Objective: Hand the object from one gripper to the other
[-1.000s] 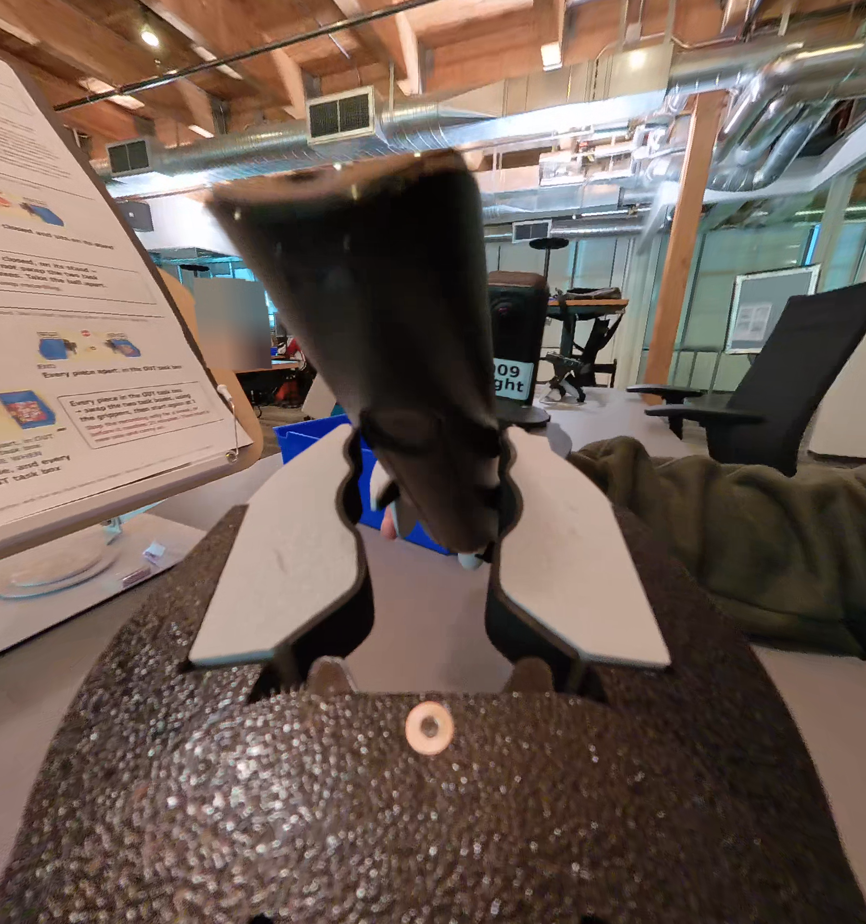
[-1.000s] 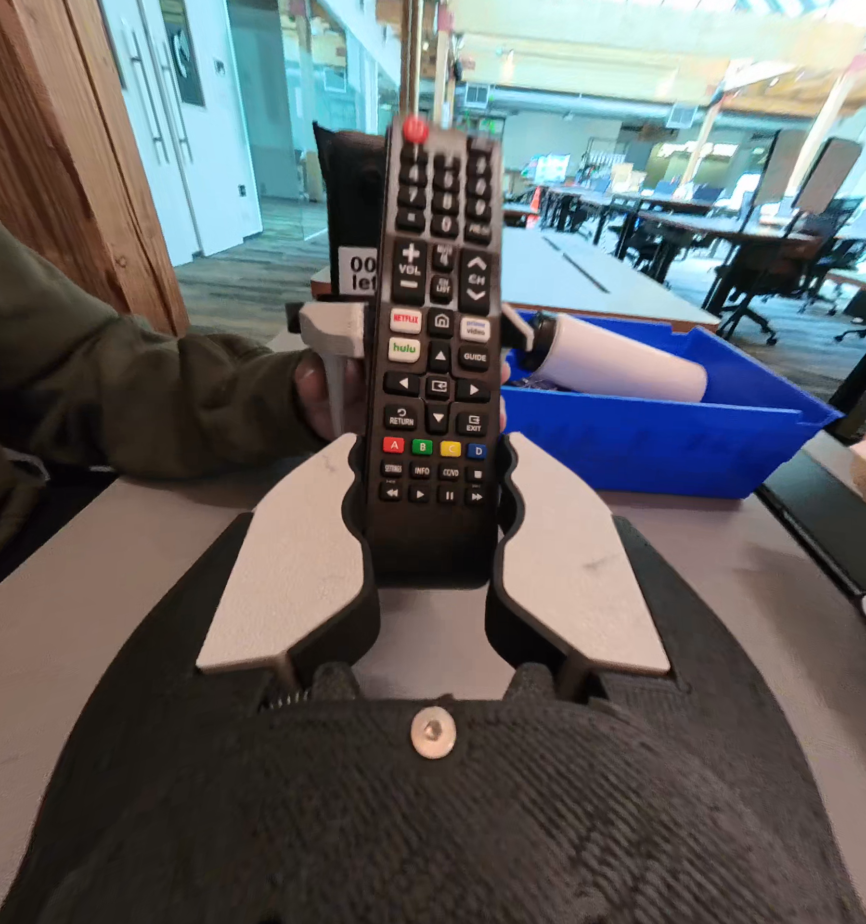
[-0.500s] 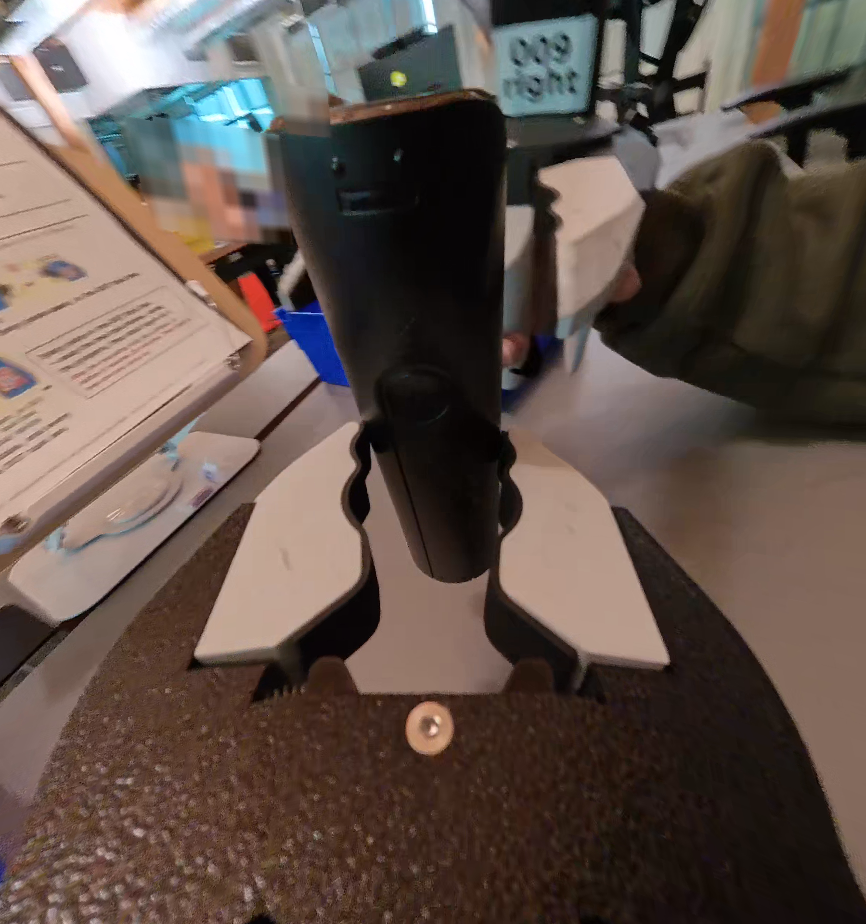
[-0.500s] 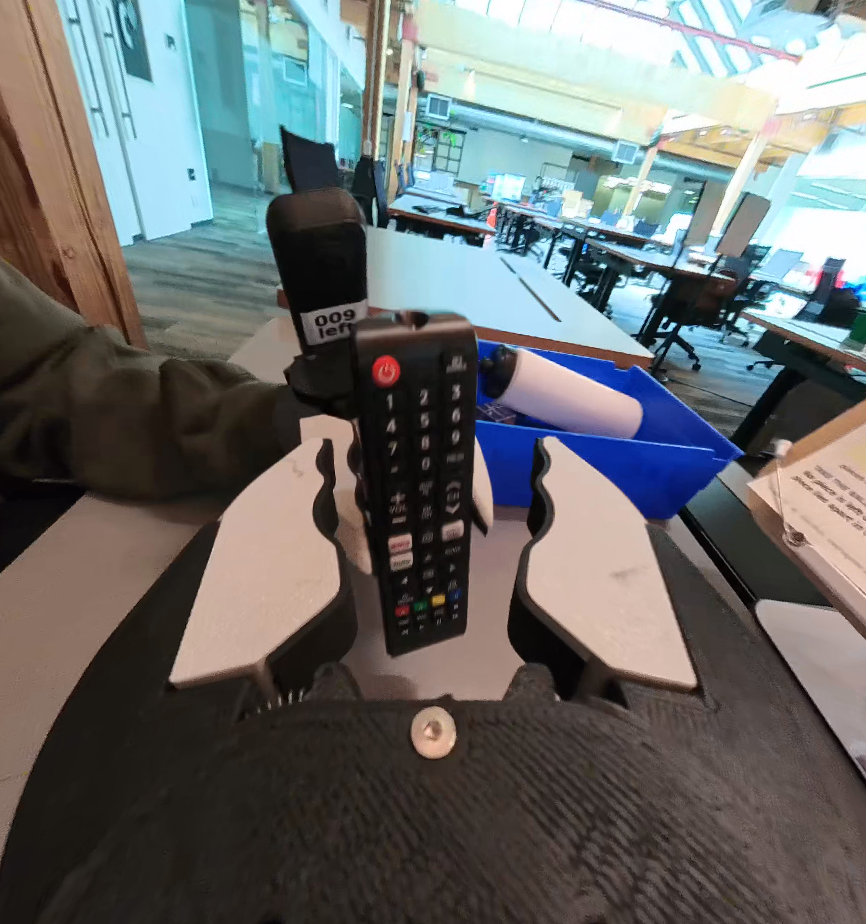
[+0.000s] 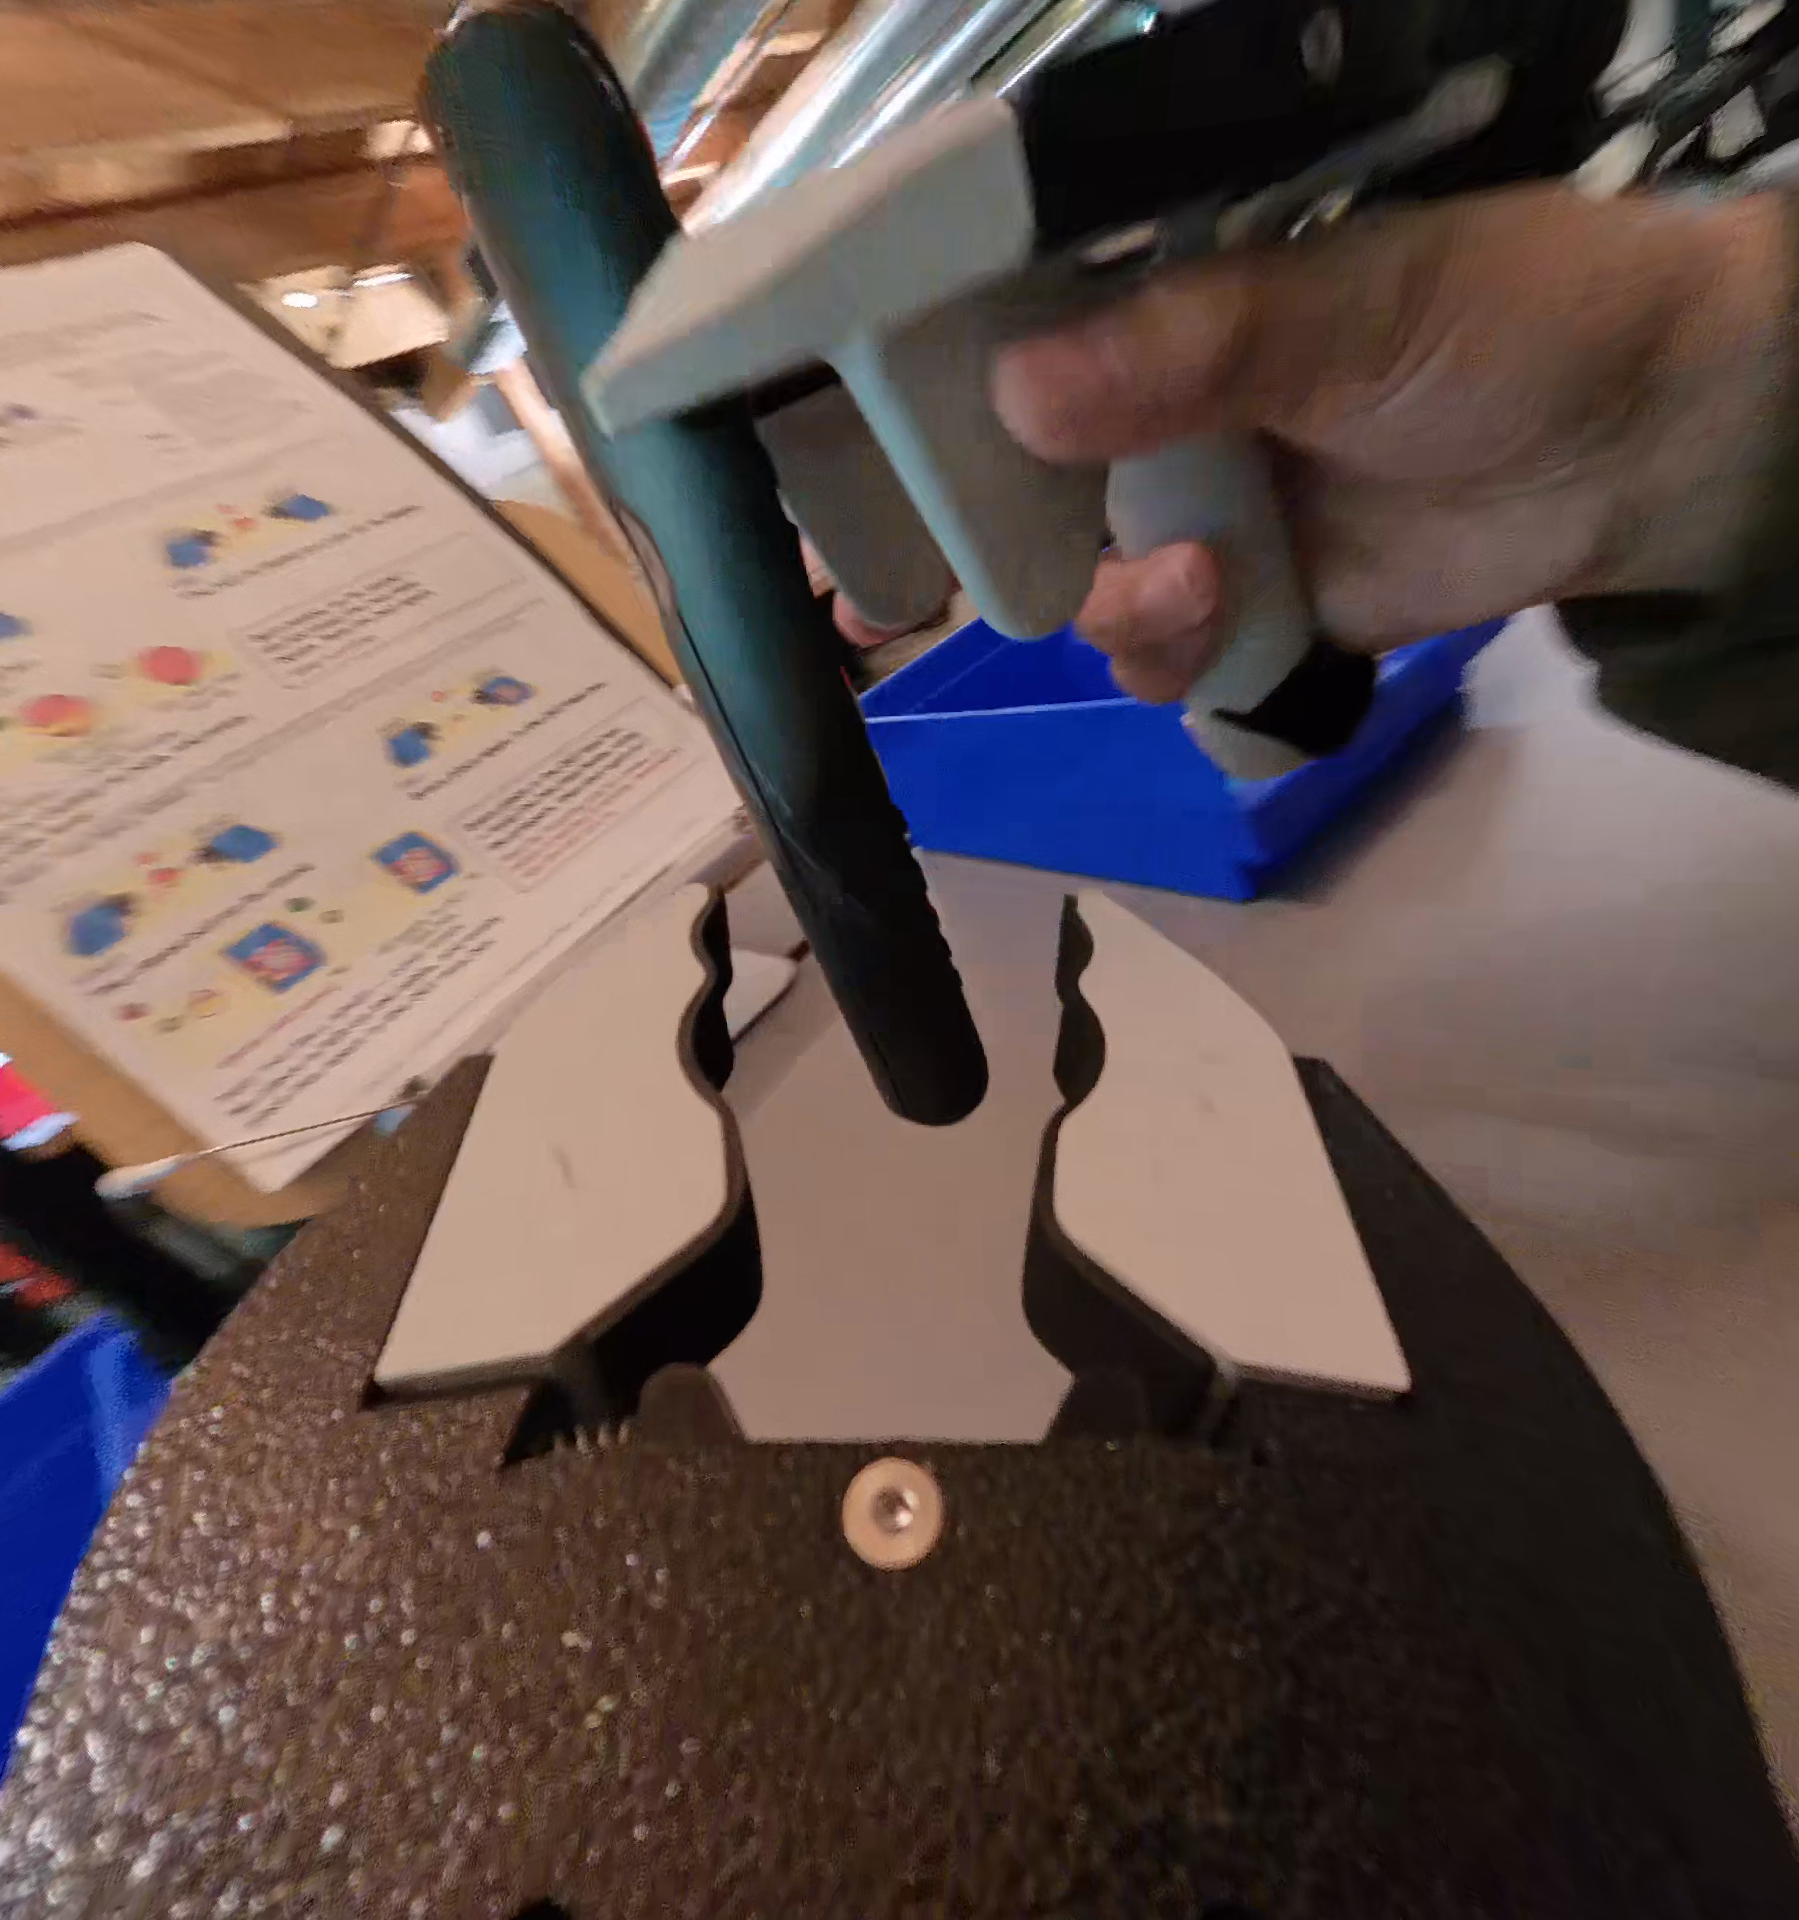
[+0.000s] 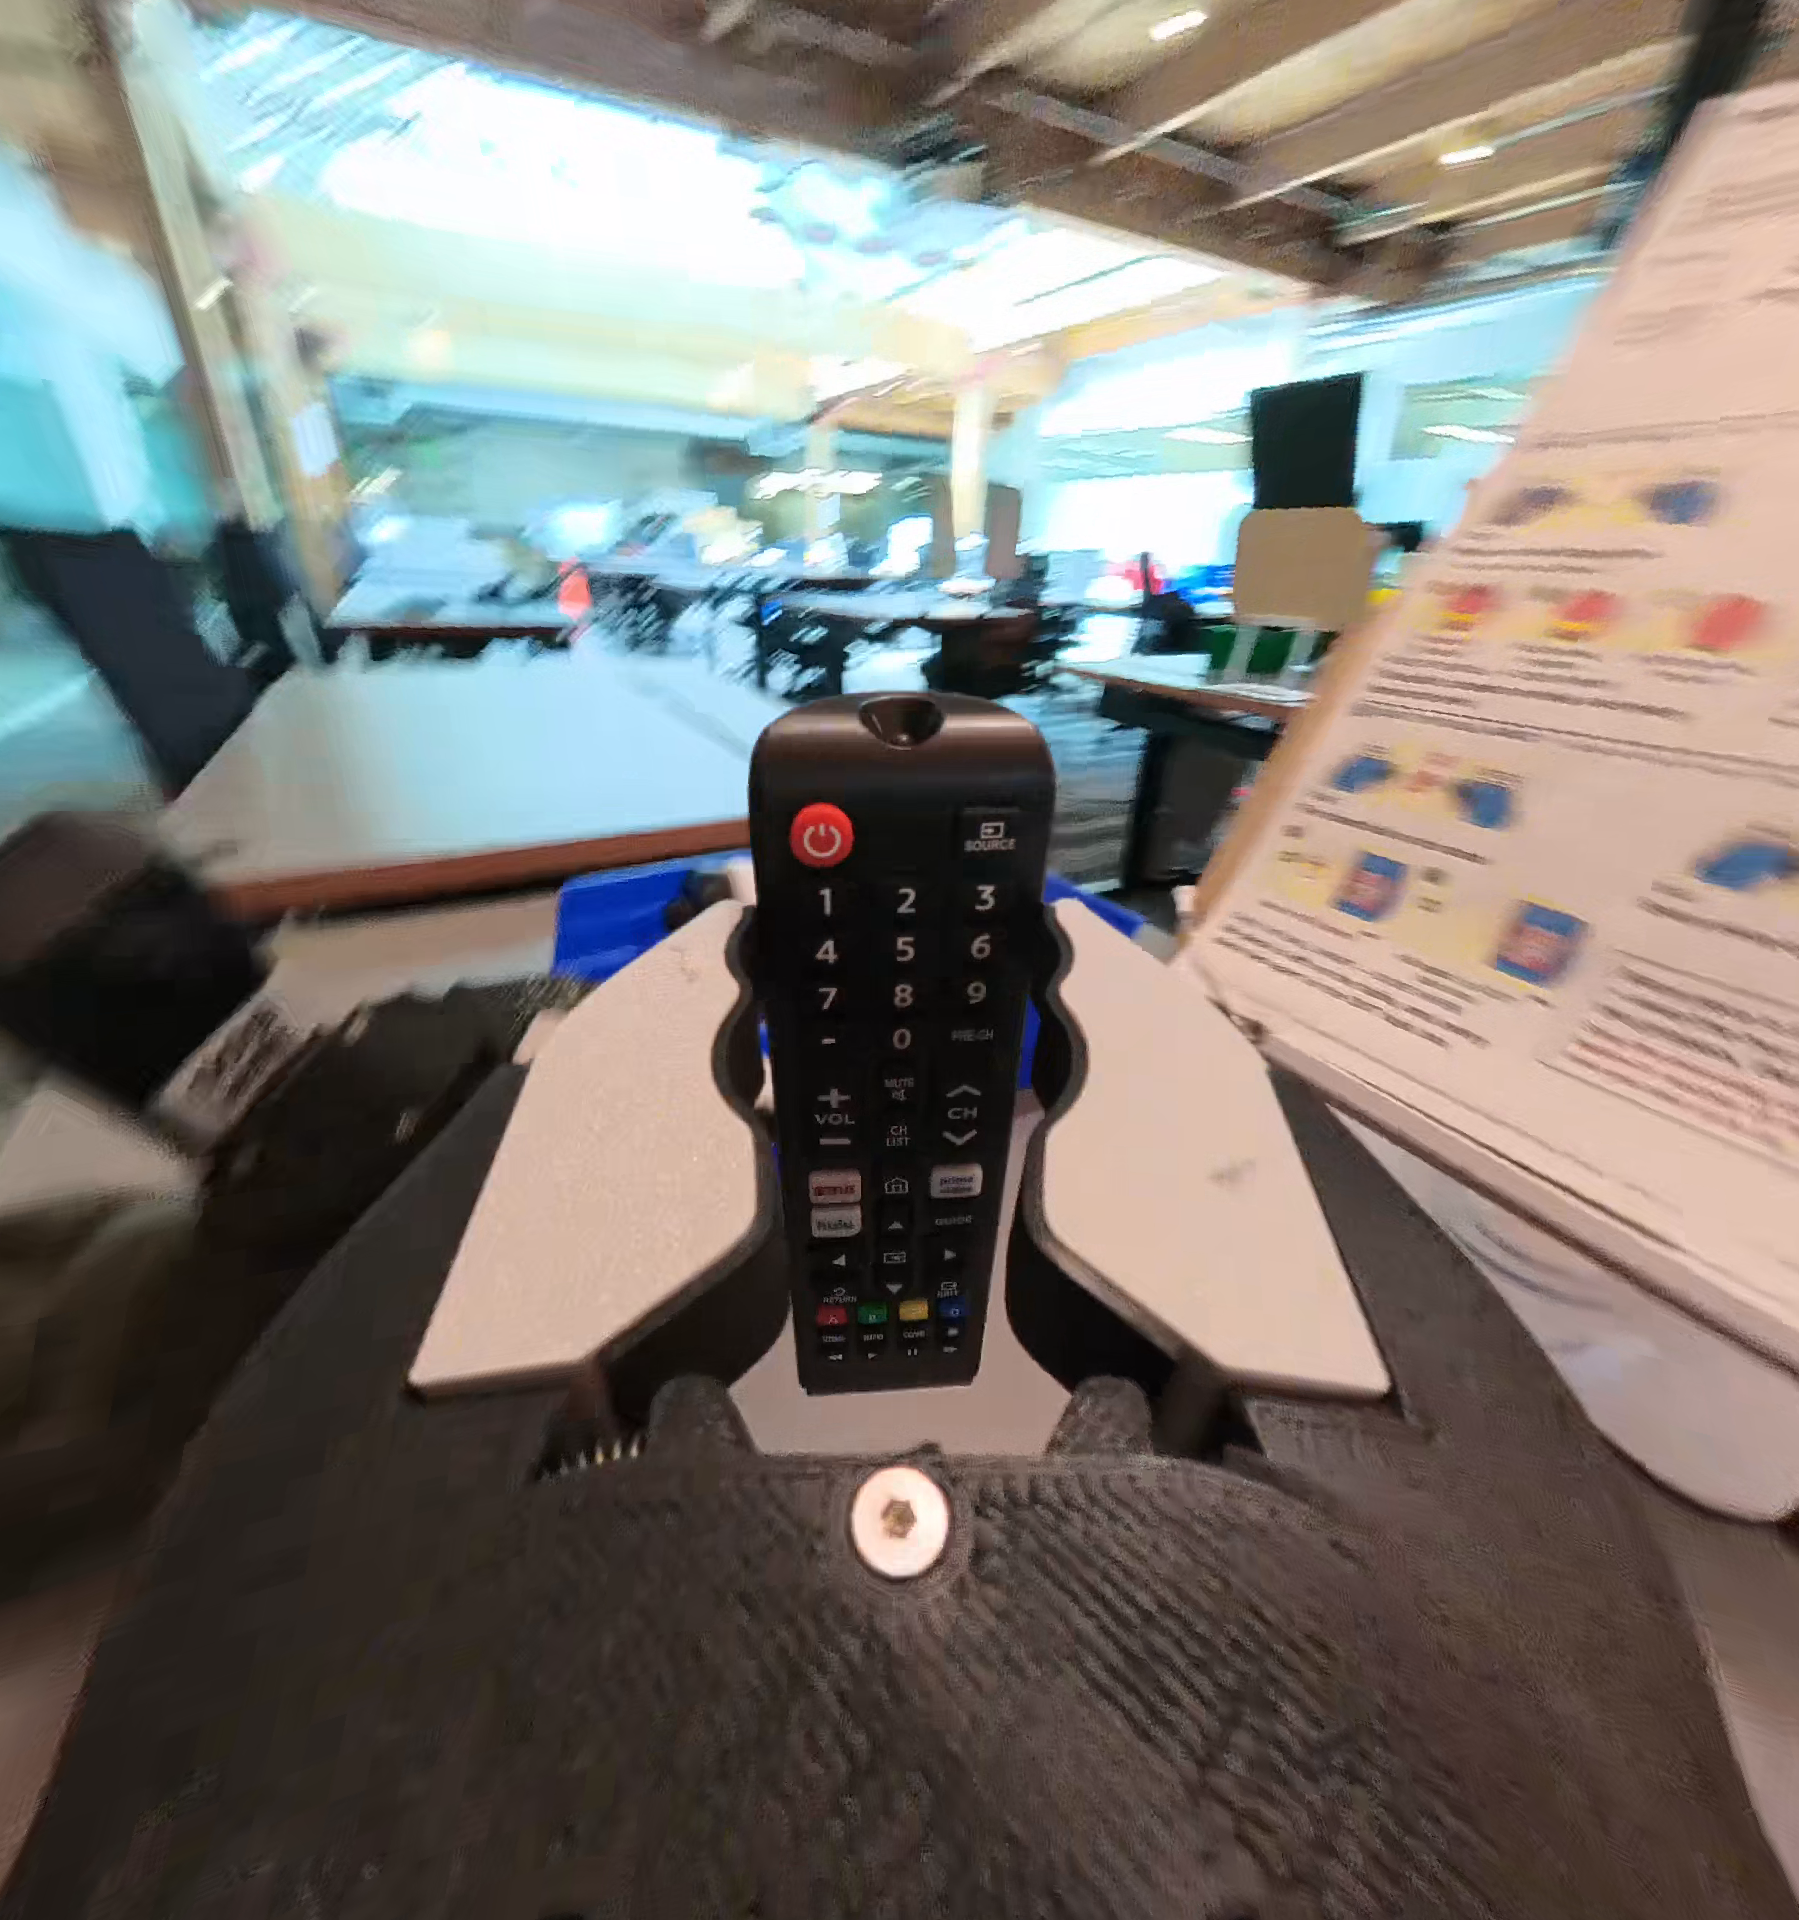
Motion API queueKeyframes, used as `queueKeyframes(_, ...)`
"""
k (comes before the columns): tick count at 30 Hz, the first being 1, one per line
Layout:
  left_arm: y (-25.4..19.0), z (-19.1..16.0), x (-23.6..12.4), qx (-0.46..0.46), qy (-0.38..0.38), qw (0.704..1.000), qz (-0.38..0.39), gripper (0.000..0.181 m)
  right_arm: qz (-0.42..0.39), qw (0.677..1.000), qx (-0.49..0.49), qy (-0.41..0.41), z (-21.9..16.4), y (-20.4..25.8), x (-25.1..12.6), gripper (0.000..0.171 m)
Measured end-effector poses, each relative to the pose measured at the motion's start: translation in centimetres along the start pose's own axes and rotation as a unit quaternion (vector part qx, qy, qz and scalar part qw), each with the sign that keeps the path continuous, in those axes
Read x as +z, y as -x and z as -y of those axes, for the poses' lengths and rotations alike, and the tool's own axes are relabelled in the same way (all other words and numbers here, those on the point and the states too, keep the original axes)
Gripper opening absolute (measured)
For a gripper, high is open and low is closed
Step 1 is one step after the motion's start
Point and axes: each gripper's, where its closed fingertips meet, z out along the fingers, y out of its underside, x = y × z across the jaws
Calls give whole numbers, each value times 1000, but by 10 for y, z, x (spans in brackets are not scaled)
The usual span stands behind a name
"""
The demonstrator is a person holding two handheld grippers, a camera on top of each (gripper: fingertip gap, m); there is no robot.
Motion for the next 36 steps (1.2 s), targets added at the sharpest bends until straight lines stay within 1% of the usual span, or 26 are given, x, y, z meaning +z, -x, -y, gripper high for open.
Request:
queueKeyframes(1,3,-1,2,18,9,999,27,60,-24,999,31,-21,5,-5,-1,50)
queueKeyframes(3,10,0,2,43,14,996,83,58,-25,992,109,-65,15,-6,-3,50)
queueKeyframes(5,15,6,-1,50,-2,991,124,55,-11,975,190,-113,26,-7,-9,50)
queueKeyframes(7,13,24,-7,43,-68,988,130,48,-3,954,258,-155,35,-13,-15,50)
queueKeyframes(9,12,45,-17,37,-137,981,135,41,29,920,344,-187,39,-17,-20,50)
queueKeyframes(11,15,56,-25,32,-167,975,145,33,62,880,429,-196,35,-18,-18,50)
queueKeyframes(12,15,59,-27,33,-175,973,145,31,69,868,452,-195,32,-18,-16,50)
queueKeyframes(16,18,60,-32,62,-179,969,158,25,81,847,494,-178,17,-11,-6,50)
queueKeyframes(17,19,59,-32,60,-172,971,153,25,81,850,491,-172,16,-12,-6,50)
queueKeyframes(19,23,58,-31,23,-163,977,133,25,85,862,478,-145,12,-14,-5,50)
queueKeyframes(21,33,58,-34,-81,-177,976,101,24,97,899,412,-117,9,-11,-4,52)
queueKeyframes(22,38,57,-36,-145,-191,968,78,24,101,916,375,-105,9,-9,-3,60)
queueKeyframes(23,44,56,-38,-205,-205,955,58,24,105,931,340,-88,7,-8,-3,76)
queueKeyframes(24,49,54,-41,-257,-219,941,32,24,110,946,298,-63,3,-5,-3,87)
queueKeyframes(25,52,55,-44,-301,-236,924,-4,24,115,959,256,-38,-2,-4,-3,93)
queueKeyframes(27,57,56,-49,-366,-256,893,-63,24,115,979,171,2,-13,-6,-8,98)
queueKeyframes(28,57,54,-50,-387,-249,883,-93,24,112,984,137,20,-19,-7,-11,99)
queueKeyframes(30,54,48,-50,-409,-217,875,-139,24,123,987,94,50,-26,-8,-18,103)
queueKeyframes(31,50,45,-50,-408,-202,876,-158,24,135,985,91,55,-26,-6,-21,103)
queueKeyframes(32,45,44,-50,-403,-190,877,-180,24,145,984,94,53,-23,-4,-24,100)
queueKeyframes(35,28,46,-51,-391,-177,873,-234,25,151,983,100,40,-18,-4,-28,91)
queueKeyframes(36,23,45,-49,-389,-166,873,-243,25,177,979,95,41,-19,3,-30,76)
